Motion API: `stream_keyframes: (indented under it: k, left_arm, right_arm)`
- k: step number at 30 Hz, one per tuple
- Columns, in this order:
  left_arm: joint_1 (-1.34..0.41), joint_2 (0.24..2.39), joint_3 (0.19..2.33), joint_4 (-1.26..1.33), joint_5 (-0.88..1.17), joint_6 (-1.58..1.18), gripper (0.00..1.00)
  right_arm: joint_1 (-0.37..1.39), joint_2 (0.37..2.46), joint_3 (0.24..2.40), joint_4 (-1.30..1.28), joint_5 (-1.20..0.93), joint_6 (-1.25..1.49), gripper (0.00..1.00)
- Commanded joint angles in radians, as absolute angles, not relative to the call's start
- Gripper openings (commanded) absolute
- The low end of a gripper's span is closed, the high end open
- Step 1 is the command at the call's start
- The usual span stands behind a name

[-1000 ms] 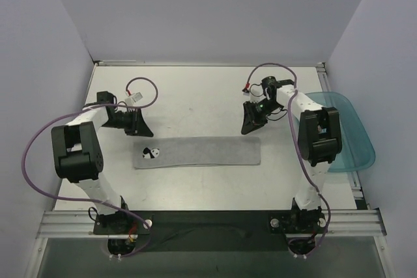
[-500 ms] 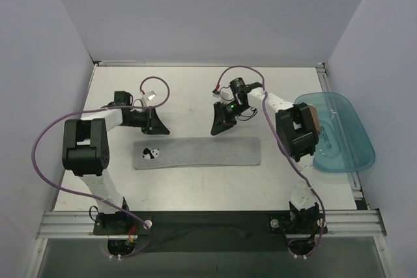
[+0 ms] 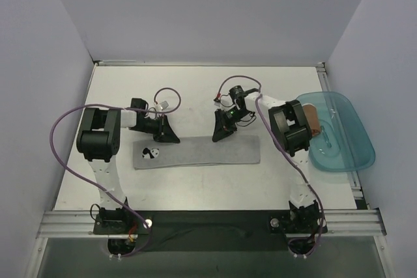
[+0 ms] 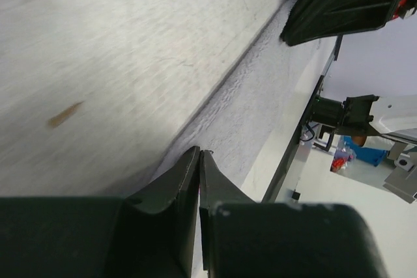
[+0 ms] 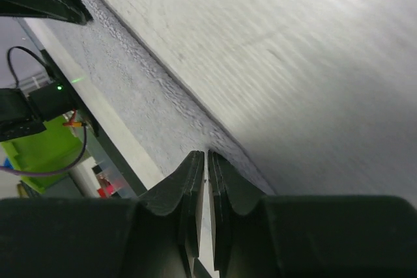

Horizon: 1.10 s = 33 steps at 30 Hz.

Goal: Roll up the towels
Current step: Fold the towel

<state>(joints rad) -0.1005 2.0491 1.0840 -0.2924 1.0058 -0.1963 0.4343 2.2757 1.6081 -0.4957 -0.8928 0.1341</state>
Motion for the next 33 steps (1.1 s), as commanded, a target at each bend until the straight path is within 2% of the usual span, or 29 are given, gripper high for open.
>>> stream_keyframes:
  k: [1,4,13,22,33]
  left_arm:
    - [-0.019,2.062,1.103,-0.36,0.919,-0.074,0.14]
    - [0.047,2.065,1.086,-0.403,0.919,-0.014,0.14]
    - [0.095,2.062,1.097,-0.488,0.905,0.08,0.14]
    - [0.13,2.059,1.106,-0.505,0.888,0.09,0.14]
    - [0.152,2.025,1.118,-0.522,0.905,0.101,0.15]
  right_arm:
    - [0.362,2.253,1.56,-0.523,-0.884,0.088,0.1]
    - [0.331,2.226,1.514,-0.529,-0.896,0.063,0.11]
    - [0.193,2.174,1.442,-0.633,-0.853,-0.084,0.11]
    - [0.058,2.146,1.46,-0.721,-0.787,-0.181,0.11]
    - [0.061,2.155,1.531,-0.729,-0.675,-0.132,0.08]
